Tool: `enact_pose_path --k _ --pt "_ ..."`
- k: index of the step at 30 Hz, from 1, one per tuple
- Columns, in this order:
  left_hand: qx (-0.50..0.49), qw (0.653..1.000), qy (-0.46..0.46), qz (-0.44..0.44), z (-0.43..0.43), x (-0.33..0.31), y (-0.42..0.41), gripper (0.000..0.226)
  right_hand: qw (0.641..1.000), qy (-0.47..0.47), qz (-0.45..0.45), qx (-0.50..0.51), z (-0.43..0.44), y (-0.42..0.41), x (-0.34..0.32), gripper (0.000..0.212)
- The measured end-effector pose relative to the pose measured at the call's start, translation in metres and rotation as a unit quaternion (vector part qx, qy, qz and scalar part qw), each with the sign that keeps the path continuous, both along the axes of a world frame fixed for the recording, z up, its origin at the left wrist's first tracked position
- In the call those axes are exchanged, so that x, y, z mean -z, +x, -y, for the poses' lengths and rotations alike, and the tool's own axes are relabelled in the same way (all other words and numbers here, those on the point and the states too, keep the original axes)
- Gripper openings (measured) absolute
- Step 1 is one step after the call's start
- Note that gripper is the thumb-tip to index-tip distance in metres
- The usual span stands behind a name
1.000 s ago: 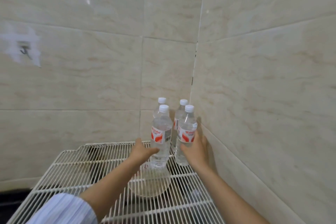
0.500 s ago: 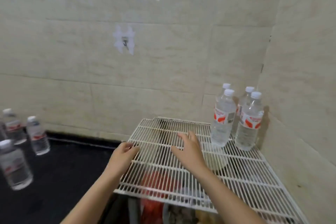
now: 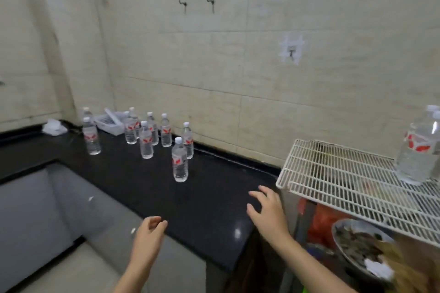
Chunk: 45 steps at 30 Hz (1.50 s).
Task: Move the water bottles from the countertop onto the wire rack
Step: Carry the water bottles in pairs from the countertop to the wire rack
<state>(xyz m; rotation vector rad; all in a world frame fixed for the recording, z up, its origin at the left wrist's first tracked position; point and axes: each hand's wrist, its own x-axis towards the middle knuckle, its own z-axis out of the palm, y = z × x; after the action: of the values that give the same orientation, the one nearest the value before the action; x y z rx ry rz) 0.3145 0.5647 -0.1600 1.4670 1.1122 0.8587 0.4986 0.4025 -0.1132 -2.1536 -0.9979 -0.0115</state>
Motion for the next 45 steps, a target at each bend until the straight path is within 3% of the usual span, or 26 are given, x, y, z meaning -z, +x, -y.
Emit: enact_pose_path --k 5,10,18,21,24,31,38,45 --pt "-0.12 0.99 -0.055 -0.049 -0.026 0.037 -0.135 0.01 0.991 -0.063 -0.034 -0.113 -0.071 -0.093 0.041 0.039" --pt "-0.214 0.971 -0.077 -0.077 -0.044 0.057 -0.224 0.025 0.971 -0.11 -0.019 -0.213 -0.136 -0.159 0.061 0.041" --pt "-0.331 0.933 -0.102 -0.095 -0.08 0.064 -0.281 0.029 0.934 -0.144 -0.057 -0.323 -0.24 -0.199 0.074 0.045" --pt "-0.376 0.918 -0.095 -0.082 -0.106 0.053 -0.296 0.026 0.917 -0.14 -0.055 -0.369 -0.285 -0.207 0.07 0.057" --pt "-0.408 0.907 -0.077 -0.071 -0.125 0.044 -0.314 0.016 0.902 -0.135 -0.051 -0.407 -0.332 -0.217 0.071 0.041" --pt "-0.469 0.877 -0.091 -0.057 -0.159 0.062 -0.355 0.024 0.868 -0.134 -0.056 -0.475 -0.411 -0.265 0.09 0.042" --pt "-0.484 0.866 -0.12 -0.036 -0.251 0.092 -0.4 0.018 0.87 -0.147 -0.035 -0.47 -0.517 -0.298 0.104 0.04" --pt "-0.437 0.891 -0.111 -0.047 -0.404 0.088 -0.426 0.025 0.907 -0.131 -0.126 -0.381 -0.62 -0.312 0.109 0.038"
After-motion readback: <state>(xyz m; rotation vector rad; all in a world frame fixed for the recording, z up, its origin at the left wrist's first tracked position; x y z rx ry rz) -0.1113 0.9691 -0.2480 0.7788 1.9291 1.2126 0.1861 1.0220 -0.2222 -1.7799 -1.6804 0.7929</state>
